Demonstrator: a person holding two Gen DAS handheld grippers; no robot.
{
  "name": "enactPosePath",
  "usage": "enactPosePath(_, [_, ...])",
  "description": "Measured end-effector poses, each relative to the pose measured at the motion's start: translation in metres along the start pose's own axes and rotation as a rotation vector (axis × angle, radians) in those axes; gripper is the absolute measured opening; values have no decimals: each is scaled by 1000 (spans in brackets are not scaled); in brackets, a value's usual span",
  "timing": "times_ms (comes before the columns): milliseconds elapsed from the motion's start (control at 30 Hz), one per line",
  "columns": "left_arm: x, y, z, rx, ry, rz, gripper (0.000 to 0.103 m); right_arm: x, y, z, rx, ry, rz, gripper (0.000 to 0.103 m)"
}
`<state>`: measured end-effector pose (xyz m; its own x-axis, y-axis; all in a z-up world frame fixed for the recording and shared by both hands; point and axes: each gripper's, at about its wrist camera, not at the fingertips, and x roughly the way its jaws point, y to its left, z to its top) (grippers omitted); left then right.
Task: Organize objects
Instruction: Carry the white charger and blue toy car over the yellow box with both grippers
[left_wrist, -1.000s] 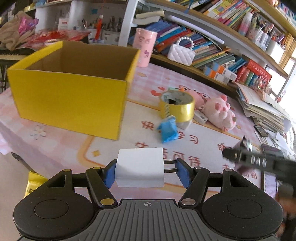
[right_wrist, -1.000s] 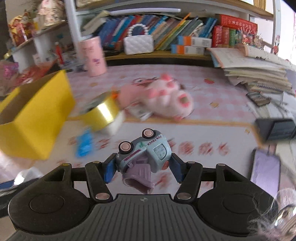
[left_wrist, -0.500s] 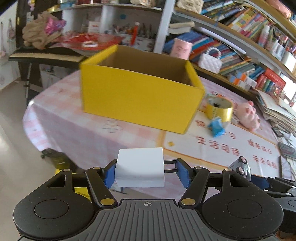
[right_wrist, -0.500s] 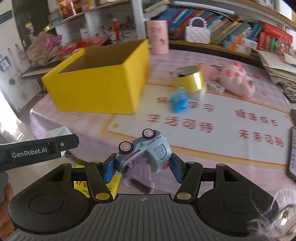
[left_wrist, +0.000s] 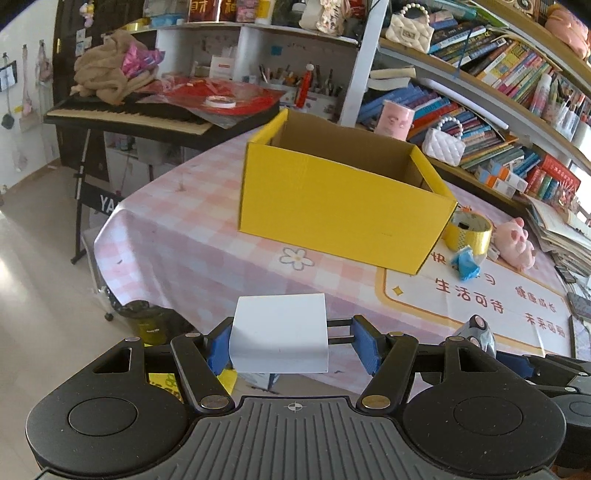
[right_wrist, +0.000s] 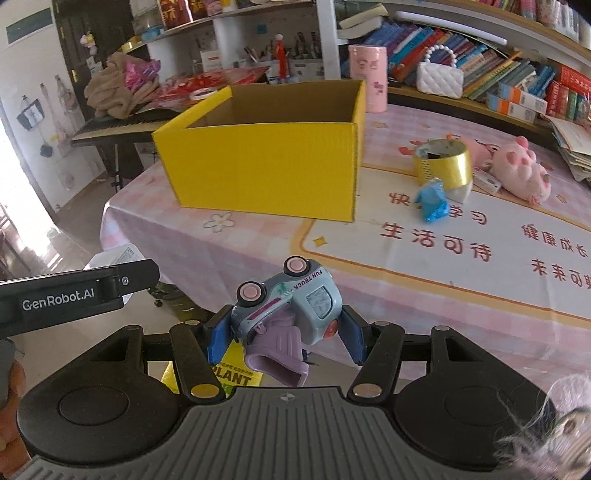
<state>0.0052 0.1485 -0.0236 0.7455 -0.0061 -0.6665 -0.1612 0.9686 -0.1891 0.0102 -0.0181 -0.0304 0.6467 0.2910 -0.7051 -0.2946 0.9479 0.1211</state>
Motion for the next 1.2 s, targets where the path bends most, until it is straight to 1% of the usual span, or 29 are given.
enactPosePath(167, [-4,9,-1,3,-5,-13,66,-2,8,-2,-2,-4,-5,58])
enactPosePath(433, [-8,14,1,21,-21,-40,66,-8,16,0,19,-16,-41,58])
enactPosePath(633, [-11,14,9,49,-40,-45,66,-7,17,5,20,-31,-61,58])
enactPosePath(800, [-9,13,21,56,-59,-60,66,-7,17,17,3,-54,-64,58])
enactPosePath(967, [-5,5,44,63,-101,-70,66,-4,12,40,-5,-94,-50,58])
enactPosePath(1200, [10,-12,95,77,-200,-63,66,8,0,98,-29,-211,-26,58])
